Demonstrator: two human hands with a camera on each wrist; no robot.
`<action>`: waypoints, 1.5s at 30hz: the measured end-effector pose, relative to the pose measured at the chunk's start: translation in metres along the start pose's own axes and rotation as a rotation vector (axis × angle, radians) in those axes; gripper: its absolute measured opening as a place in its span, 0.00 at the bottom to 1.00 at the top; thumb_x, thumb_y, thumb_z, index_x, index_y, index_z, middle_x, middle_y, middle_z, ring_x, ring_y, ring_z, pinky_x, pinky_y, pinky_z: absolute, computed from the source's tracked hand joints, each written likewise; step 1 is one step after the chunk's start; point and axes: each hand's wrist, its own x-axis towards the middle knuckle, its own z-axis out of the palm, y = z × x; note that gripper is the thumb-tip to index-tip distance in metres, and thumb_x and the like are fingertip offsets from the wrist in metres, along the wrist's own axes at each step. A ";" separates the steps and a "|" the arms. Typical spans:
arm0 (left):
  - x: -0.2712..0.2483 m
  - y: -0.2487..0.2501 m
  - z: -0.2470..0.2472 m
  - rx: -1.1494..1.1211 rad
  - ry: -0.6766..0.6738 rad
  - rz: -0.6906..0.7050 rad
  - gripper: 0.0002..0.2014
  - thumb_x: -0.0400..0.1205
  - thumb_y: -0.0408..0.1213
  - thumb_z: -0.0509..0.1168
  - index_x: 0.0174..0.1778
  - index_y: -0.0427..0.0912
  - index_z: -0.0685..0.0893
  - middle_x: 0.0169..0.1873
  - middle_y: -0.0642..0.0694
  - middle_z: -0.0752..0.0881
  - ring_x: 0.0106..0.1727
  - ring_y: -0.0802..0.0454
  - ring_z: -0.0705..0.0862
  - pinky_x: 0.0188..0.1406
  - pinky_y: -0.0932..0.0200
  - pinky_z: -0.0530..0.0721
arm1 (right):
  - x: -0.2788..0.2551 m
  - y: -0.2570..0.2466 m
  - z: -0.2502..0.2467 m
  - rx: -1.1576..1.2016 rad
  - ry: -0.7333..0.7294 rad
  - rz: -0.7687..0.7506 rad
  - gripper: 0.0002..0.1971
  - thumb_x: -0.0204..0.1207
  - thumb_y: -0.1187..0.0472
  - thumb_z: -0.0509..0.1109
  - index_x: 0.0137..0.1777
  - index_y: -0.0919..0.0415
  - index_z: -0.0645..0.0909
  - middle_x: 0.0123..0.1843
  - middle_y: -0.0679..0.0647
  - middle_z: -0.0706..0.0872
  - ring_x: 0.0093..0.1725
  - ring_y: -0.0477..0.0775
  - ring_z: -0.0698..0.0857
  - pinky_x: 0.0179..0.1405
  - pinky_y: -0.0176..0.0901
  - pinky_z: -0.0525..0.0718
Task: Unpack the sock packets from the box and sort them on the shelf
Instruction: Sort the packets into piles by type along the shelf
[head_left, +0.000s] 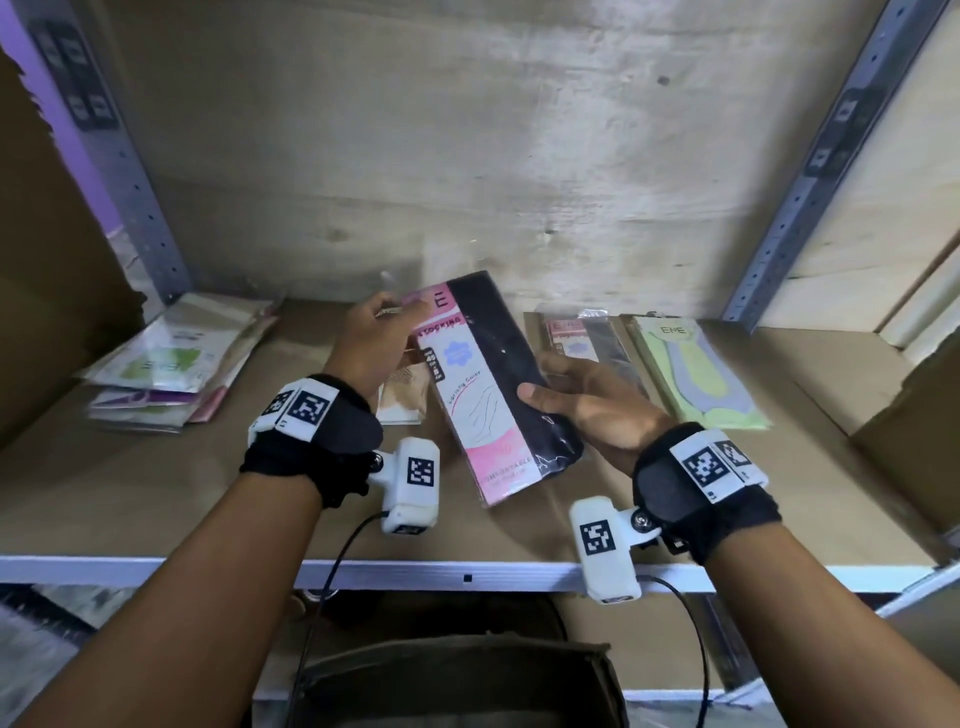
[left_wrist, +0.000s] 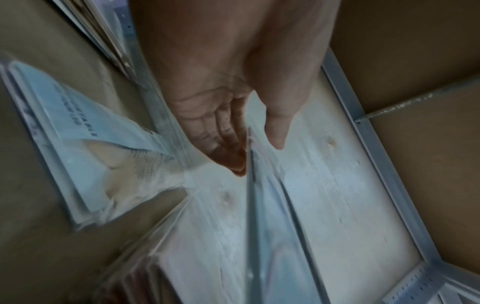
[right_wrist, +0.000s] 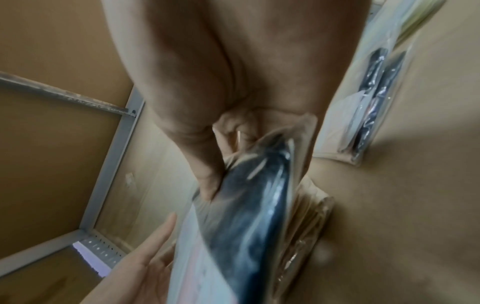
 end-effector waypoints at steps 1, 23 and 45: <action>0.001 -0.001 -0.005 -0.001 0.005 -0.005 0.10 0.82 0.43 0.70 0.51 0.40 0.84 0.36 0.46 0.92 0.40 0.48 0.90 0.45 0.53 0.89 | -0.001 0.000 0.000 -0.024 -0.028 0.006 0.18 0.81 0.72 0.67 0.70 0.62 0.80 0.63 0.64 0.88 0.61 0.64 0.89 0.60 0.52 0.88; -0.011 0.008 -0.041 0.334 0.051 0.012 0.23 0.85 0.53 0.63 0.26 0.46 0.72 0.19 0.49 0.71 0.13 0.60 0.72 0.13 0.73 0.68 | -0.005 0.005 -0.004 -0.374 0.027 0.091 0.10 0.76 0.61 0.76 0.57 0.56 0.85 0.49 0.57 0.93 0.46 0.49 0.89 0.56 0.36 0.84; -0.042 0.013 0.018 0.094 -0.358 -0.078 0.18 0.81 0.48 0.71 0.58 0.37 0.84 0.39 0.39 0.91 0.32 0.45 0.88 0.30 0.59 0.87 | -0.001 -0.005 -0.011 0.122 0.370 -0.075 0.07 0.82 0.74 0.63 0.58 0.69 0.79 0.44 0.61 0.87 0.38 0.54 0.87 0.30 0.40 0.86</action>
